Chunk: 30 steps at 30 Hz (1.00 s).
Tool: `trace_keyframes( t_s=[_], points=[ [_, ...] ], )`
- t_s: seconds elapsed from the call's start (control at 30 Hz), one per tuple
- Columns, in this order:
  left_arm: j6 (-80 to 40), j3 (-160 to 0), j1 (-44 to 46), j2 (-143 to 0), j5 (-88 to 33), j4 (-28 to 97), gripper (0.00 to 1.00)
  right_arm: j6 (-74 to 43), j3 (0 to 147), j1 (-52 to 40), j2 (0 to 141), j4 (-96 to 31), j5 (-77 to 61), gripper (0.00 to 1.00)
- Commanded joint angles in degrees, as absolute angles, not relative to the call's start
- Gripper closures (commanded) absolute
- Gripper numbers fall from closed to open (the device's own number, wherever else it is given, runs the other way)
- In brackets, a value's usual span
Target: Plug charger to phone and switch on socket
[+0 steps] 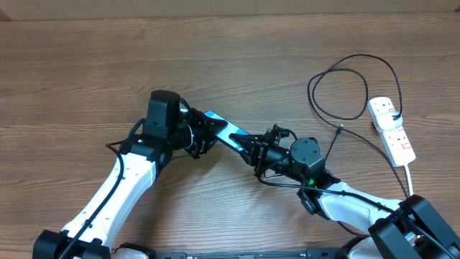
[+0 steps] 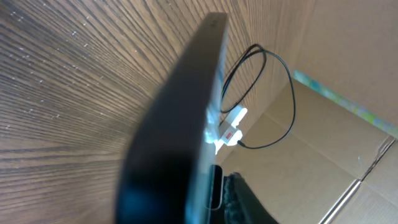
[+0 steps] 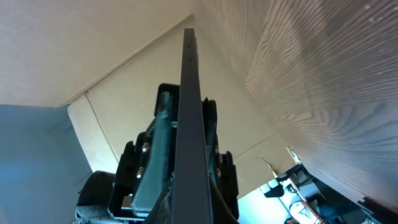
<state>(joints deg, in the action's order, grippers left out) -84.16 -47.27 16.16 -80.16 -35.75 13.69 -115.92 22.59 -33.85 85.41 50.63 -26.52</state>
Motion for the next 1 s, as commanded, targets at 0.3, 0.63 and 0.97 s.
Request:
trace_keyframes(
  t_s=[0.3,0.63,0.97],
  points=[
    [-85.76,-47.24,16.47,-80.40,-36.03,9.19,0.96,-123.85,23.64,-34.87,84.58,49.08,-28.71,0.80],
    [-67.90,-47.24,14.79,-80.40,-26.30,10.46,0.96,-113.91,23.64,-34.76,84.58,33.43,-27.00,0.51],
    [-42.65,-47.29,10.02,-80.47,-40.88,16.62,0.96,-51.75,24.60,-31.24,83.31,40.47,-18.94,0.01]
  ],
)
